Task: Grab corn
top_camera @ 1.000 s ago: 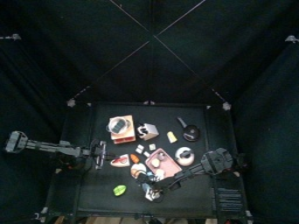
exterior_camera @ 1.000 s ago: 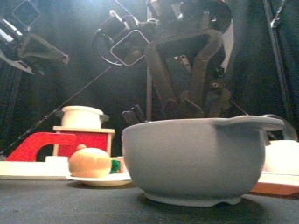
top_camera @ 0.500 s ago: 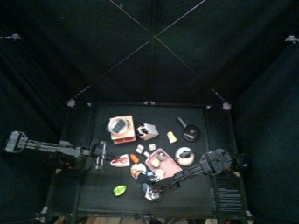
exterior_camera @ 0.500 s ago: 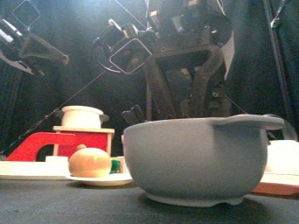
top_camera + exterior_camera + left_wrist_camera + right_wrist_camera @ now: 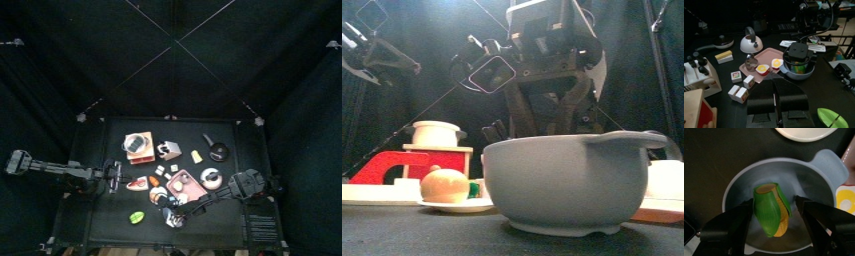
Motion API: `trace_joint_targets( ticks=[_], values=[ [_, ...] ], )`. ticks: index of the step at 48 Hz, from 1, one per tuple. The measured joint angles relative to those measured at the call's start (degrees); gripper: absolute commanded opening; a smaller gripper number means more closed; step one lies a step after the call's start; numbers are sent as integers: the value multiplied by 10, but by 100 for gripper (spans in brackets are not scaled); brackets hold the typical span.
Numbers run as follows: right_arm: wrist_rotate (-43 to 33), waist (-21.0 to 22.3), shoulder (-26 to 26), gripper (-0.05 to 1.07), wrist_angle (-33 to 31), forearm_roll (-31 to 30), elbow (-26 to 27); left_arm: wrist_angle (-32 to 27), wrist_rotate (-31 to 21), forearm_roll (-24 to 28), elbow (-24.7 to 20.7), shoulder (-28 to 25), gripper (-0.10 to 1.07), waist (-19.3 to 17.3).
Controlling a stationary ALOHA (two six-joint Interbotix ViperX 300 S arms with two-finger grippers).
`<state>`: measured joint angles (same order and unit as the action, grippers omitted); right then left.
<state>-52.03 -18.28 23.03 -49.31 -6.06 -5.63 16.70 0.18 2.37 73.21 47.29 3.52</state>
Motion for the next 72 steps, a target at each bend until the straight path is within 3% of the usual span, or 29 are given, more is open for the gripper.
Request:
trace_joint_targets(
  ticks=[7,25,42,57,72],
  values=[
    [0,2,0,94,1,0,0,0,0,0,0,0,-2,0],
    [1,3,0,75,2,0,-4,0,0,0,1,0,-2,0],
    [1,3,-28,74,-9,-8,-3,1,0,0,1,0,-2,0],
    [-2,2,-62,74,-9,-66,-3,7,0,0,0,0,-2,3],
    [-3,1,-64,74,-9,-97,-6,17,-3,-3,0,0,-2,4]
  ],
)
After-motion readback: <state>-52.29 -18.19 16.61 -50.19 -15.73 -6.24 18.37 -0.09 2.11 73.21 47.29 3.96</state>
